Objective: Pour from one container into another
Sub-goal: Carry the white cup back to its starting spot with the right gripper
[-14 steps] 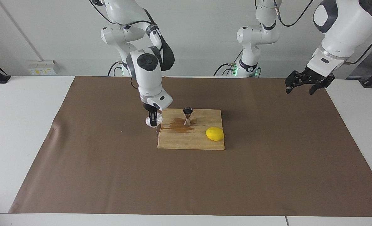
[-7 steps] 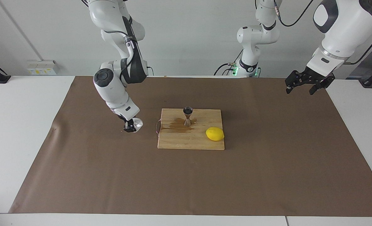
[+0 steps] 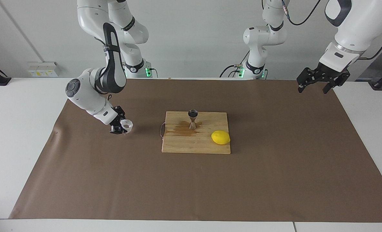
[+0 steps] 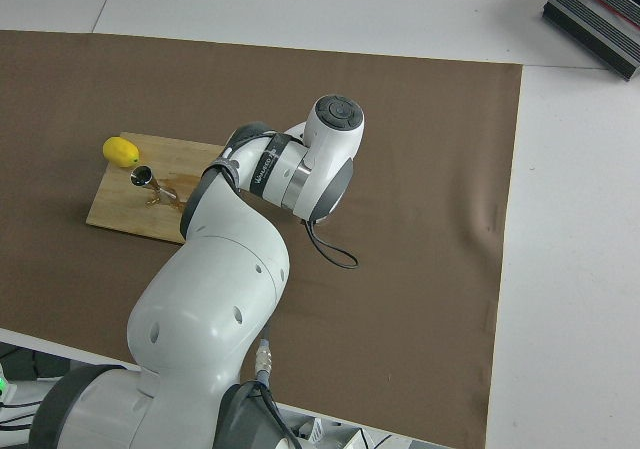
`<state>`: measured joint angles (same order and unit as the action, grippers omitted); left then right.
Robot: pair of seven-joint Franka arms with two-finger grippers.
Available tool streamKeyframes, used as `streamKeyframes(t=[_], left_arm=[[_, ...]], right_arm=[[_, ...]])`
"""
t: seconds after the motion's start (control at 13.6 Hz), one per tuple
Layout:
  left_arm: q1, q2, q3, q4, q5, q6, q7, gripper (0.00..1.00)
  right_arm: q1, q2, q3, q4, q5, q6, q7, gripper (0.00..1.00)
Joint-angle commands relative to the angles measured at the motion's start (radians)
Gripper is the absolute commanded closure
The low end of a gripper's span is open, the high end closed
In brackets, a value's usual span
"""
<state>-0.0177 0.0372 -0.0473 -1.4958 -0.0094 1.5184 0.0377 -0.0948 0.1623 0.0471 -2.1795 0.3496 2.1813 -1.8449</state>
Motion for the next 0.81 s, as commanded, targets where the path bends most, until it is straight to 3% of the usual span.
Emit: streamKeyframes(t=[0.0, 0.15, 0.73], left_arm=[[0.007, 0.006, -0.003, 0.009, -0.015, 0.008, 0.002, 0.0], [0.005, 0.012, -0.003, 0.009, -0.021, 0.011, 0.002, 0.0], [0.007, 0.017, -0.002, 0.008, -0.023, 0.008, 0.002, 0.0]], right_arm=[[-0.025, -0.024, 0.014, -0.028, 0.031, 0.018, -0.039, 0.47], [-0.037, -0.024, 0.013, -0.028, 0.031, 0.014, -0.056, 0.0], [-0.192, -0.07, 0.005, -0.011, 0.009, -0.084, -0.1, 0.0]])
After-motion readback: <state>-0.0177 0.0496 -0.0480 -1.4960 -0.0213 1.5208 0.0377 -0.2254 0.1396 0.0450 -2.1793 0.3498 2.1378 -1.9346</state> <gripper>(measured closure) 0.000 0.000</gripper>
